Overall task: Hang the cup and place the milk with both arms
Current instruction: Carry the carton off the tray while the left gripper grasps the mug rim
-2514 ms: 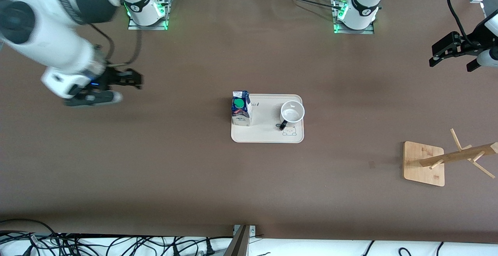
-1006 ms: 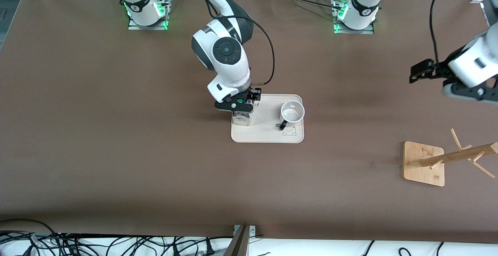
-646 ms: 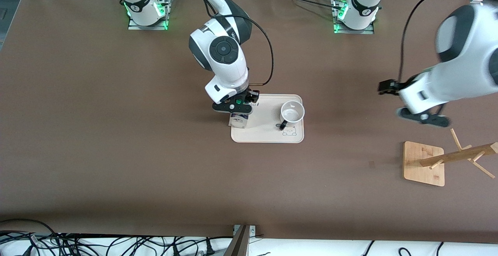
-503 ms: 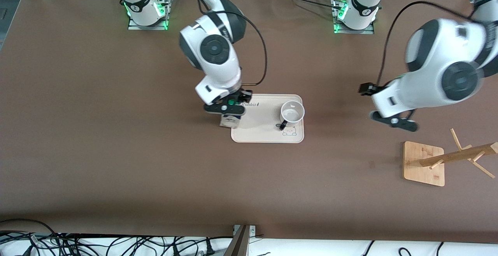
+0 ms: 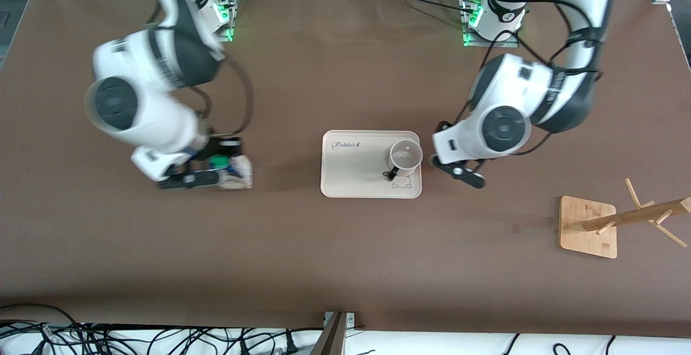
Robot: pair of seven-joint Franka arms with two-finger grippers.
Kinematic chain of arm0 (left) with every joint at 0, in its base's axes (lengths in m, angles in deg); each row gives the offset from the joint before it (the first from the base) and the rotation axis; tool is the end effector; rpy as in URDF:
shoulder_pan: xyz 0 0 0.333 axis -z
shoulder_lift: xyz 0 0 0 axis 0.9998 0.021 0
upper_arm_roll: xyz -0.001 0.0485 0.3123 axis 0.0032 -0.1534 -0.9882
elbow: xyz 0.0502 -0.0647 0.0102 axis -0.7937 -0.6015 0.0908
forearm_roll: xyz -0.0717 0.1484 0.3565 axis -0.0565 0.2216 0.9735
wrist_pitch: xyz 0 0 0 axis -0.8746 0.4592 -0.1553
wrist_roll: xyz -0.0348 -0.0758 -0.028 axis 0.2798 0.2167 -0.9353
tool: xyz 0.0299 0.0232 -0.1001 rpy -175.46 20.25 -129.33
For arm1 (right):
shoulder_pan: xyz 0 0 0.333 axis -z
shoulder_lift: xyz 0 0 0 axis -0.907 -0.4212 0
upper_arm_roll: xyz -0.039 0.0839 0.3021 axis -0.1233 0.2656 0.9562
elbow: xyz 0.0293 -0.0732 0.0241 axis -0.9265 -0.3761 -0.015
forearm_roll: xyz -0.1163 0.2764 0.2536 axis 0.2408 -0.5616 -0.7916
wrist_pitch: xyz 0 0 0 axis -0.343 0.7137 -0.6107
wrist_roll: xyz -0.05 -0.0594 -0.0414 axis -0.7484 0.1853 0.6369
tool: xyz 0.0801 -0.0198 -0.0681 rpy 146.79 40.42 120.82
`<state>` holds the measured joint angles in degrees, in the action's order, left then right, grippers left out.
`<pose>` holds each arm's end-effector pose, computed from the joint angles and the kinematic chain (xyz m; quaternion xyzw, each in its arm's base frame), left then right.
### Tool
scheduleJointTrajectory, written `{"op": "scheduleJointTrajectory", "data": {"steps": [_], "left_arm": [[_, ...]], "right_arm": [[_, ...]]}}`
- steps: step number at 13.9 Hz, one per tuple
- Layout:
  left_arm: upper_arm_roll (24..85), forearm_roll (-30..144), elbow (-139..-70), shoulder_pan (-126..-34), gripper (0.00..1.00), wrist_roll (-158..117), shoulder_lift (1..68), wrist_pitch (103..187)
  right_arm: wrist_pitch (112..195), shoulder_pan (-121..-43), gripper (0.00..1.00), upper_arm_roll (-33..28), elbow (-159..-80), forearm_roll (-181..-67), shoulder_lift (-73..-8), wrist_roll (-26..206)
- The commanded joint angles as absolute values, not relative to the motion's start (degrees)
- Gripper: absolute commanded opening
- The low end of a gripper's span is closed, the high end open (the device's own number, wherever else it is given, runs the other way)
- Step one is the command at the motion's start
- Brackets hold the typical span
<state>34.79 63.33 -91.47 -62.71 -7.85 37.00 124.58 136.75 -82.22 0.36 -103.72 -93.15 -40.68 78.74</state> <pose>0.5923 -0.2791 0.3584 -0.9532 0.2551 0.1622 0.0086 0.6411 0.1816 0.4403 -0.9948 -0.0596 0.0761 0.0329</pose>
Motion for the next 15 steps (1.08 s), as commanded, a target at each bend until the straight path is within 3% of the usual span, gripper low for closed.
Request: {"op": "scheduleJointTrajectory", "data": {"steps": [1, 3, 5, 9, 12, 14, 15], "left_arm": [[34.2, 61.5, -89.8, -58.8, 1.0, -8.1, 40.4, 128.6], [34.1, 62.0, -89.8, -57.4, 1.0, -10.4, 41.9, 133.5], [34.1, 63.8, -90.6, -57.7, 1.0, -10.5, 42.3, 144.1], [34.1, 63.7, -90.1, -57.5, 1.0, -10.1, 41.0, 143.1], [34.1, 63.4, -87.3, -57.8, 1.0, -10.5, 40.0, 129.1], [34.1, 63.8, -87.5, -56.6, 1.0, -11.7, 40.7, 127.4], [34.1, 64.2, -87.4, -55.0, 1.0, -13.9, 41.4, 127.6]], "right_arm": [[143.0, -78.4, 0.3, 0.6, -118.1, -94.2, -33.5, 84.9], [146.8, -77.9, 0.32, -1.1, -122.9, -94.5, -32.5, 87.1], [149.7, -77.9, 0.32, -1.9, -125.7, -95.2, -32.7, 88.5], [155.7, -77.9, 0.34, -2.3, -130.5, -95.2, -32.9, 88.8], [158.1, -77.9, 0.65, -2.3, -131.7, -95.2, -33.4, 88.7], [157.9, -77.9, 0.97, -2.3, -131.7, -95.2, -33.4, 88.6], [157.6, -77.9, 1.0, -2.4, -131.6, -95.2, -33.3, 88.6]]}}
